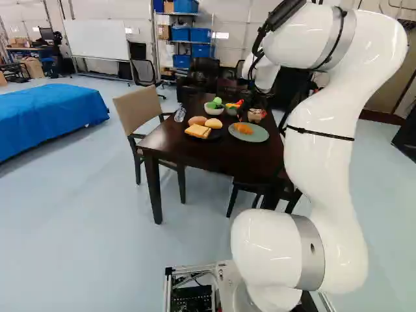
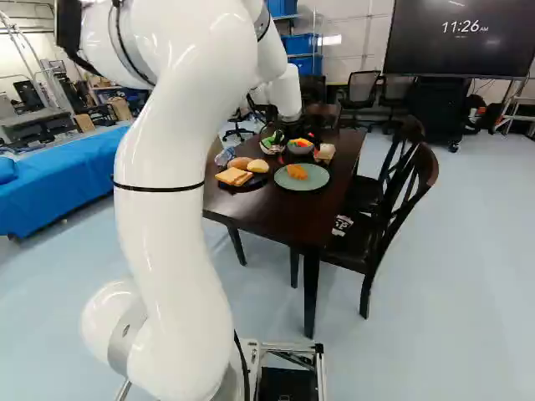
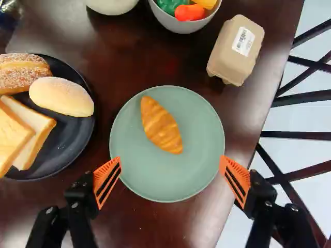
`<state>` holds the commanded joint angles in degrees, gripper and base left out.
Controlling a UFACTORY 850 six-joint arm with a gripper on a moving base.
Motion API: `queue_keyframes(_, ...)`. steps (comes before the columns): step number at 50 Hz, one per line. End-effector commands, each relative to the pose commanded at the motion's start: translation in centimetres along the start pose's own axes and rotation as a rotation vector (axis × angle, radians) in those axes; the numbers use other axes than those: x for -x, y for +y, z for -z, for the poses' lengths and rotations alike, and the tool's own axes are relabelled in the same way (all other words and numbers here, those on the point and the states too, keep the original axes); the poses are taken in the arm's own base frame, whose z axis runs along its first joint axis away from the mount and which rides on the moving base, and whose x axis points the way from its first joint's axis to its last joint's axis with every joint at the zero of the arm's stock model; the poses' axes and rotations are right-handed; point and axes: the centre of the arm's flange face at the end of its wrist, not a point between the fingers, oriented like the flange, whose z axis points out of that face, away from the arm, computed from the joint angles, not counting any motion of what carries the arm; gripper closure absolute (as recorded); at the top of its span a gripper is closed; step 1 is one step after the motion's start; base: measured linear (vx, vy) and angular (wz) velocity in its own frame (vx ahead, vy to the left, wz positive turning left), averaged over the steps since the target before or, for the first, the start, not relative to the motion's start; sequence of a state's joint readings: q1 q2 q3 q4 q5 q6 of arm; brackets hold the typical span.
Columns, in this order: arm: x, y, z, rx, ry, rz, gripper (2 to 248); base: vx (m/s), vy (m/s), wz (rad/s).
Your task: Move the croissant to the empty plate
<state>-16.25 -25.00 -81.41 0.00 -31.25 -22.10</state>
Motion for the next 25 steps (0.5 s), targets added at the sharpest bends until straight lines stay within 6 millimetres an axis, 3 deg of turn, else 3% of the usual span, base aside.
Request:
queue_keyframes(8, 1.2, 0.0, 1.8, 0.005, 0.006, -0.006, 3, 0.000, 0.000, 0.000)
queue_keyframes(25, 4.0, -0.2, 3.2, 0.005, -0.013, -0.020, 3, 0.000, 0.000, 0.000)
